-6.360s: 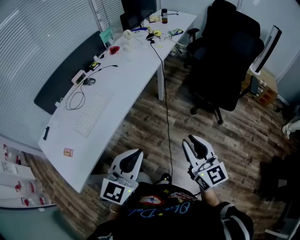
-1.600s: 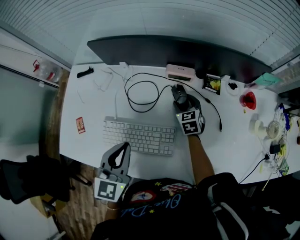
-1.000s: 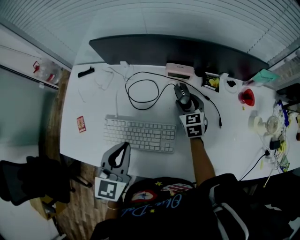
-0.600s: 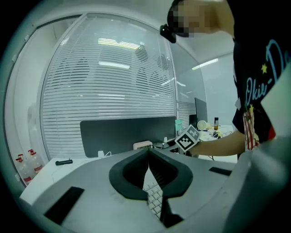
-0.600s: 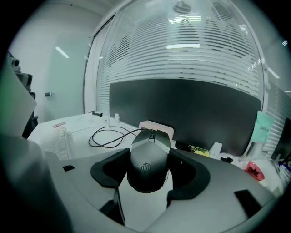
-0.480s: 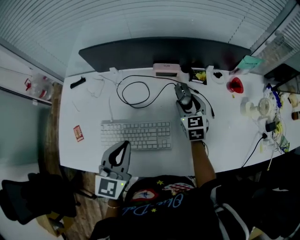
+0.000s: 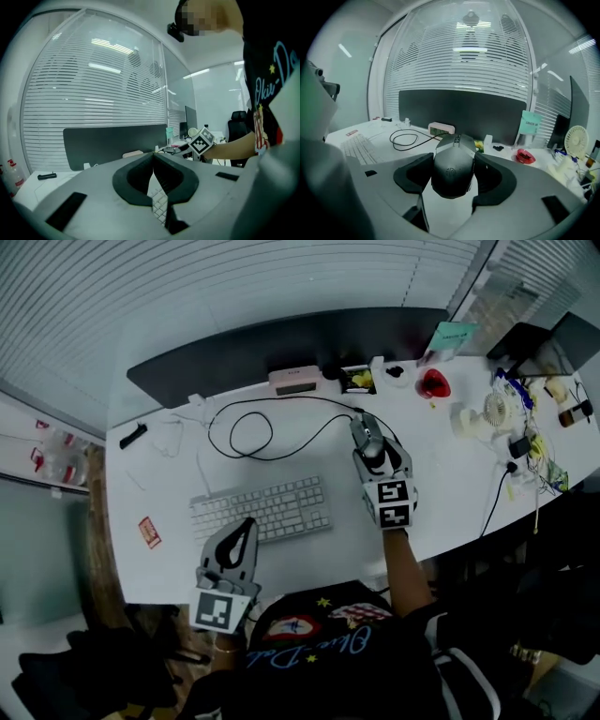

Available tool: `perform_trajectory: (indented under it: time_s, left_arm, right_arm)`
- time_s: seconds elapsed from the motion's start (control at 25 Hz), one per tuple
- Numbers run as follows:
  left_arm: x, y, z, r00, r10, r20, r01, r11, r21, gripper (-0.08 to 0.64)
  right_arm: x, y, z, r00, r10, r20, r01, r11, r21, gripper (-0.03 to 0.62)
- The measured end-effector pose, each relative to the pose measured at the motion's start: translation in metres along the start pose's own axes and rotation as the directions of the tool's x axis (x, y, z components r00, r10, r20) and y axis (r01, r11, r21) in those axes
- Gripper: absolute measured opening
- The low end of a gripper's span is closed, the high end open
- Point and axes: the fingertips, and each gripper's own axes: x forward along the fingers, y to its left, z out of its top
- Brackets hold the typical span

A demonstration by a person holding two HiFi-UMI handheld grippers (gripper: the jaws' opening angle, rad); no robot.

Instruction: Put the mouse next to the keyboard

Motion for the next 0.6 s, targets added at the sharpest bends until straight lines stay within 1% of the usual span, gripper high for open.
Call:
perform_trajectory:
  time_s: [0.2, 0.32, 0.6]
  left_arm:
    - [0.003, -0.013, -0.001, 0.997, -0.071, 0.002, 0.071, 0.997, 0.011, 0.0]
    - [0.003, -0.019, -0.003, 0.995, -0.103, 0.002, 0.103, 0.995, 0.016, 0.0]
    - [-0.005, -0.026, -0.002, 0.99, -0.139, 0.008, 0.139, 0.99, 0.036, 0.0]
  right_arm:
    - [-0.028, -0.009, -0.023, 0.998, -0.06, -0.025, 0.061, 0.997, 0.036, 0.264]
    - [-0.041, -0.009, -0.036, 0.996, -0.08, -0.044, 0.082, 0.995, 0.06, 0.264]
    - [-0.061, -0.002, -0.062, 0.992, -0.107, -0.073, 0.113, 0.99, 0.081, 0.264]
